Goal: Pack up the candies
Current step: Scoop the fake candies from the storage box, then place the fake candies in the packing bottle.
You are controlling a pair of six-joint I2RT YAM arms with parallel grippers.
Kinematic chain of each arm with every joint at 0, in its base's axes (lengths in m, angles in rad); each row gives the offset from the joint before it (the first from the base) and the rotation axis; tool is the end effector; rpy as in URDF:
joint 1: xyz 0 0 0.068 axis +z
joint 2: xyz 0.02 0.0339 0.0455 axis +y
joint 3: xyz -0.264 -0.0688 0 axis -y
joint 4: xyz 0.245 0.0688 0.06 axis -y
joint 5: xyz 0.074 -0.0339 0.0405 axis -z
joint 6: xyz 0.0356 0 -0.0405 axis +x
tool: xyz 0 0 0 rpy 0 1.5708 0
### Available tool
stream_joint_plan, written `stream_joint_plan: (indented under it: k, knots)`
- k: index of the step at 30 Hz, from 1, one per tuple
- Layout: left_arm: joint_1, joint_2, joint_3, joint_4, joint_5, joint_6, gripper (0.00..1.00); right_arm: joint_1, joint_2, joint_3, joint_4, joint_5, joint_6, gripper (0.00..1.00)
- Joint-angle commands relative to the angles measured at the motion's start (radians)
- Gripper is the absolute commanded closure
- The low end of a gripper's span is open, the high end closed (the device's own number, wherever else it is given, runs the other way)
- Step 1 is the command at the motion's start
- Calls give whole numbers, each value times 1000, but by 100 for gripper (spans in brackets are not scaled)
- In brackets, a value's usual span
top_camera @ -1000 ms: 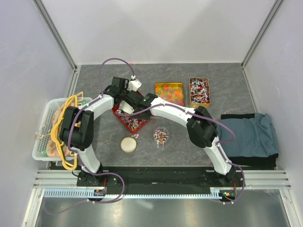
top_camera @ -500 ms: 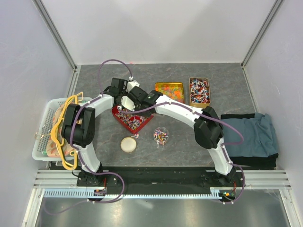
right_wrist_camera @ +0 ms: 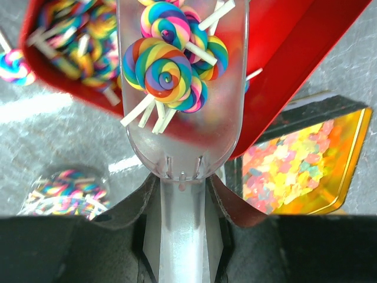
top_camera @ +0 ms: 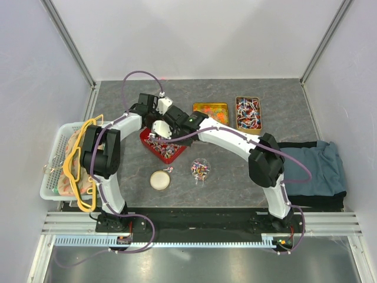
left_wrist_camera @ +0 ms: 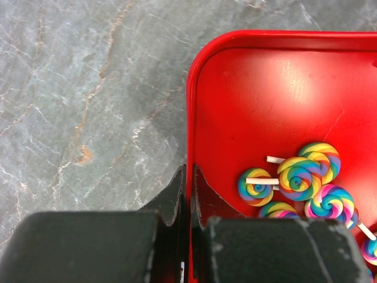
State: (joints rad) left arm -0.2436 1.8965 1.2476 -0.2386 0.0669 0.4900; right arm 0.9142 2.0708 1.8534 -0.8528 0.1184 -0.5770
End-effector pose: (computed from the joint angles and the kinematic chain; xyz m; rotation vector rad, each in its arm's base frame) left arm 0.3925 -0.1000 0.1784 0.9079 2.2817 0.0258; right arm 0.2788 0.3548 0.2550 -1.7540 1.9582 -0.0408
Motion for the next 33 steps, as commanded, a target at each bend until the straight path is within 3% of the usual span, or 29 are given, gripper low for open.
stream_joint_plan:
  k: [1,12,24,33]
  knots:
    - [30,26,70,32,-29,-24,98,-1,-89,-48,32,-25,-6,100]
    - [118,75,139,-10,7,-57,98,-32,-216,-143,32,-39,-9,100]
    - [213,82,121,-16,68,-73,98,-49,-517,-437,-100,-30,-72,100]
    - [221,65,114,-42,134,-82,98,-57,-624,-585,-147,-8,-139,100]
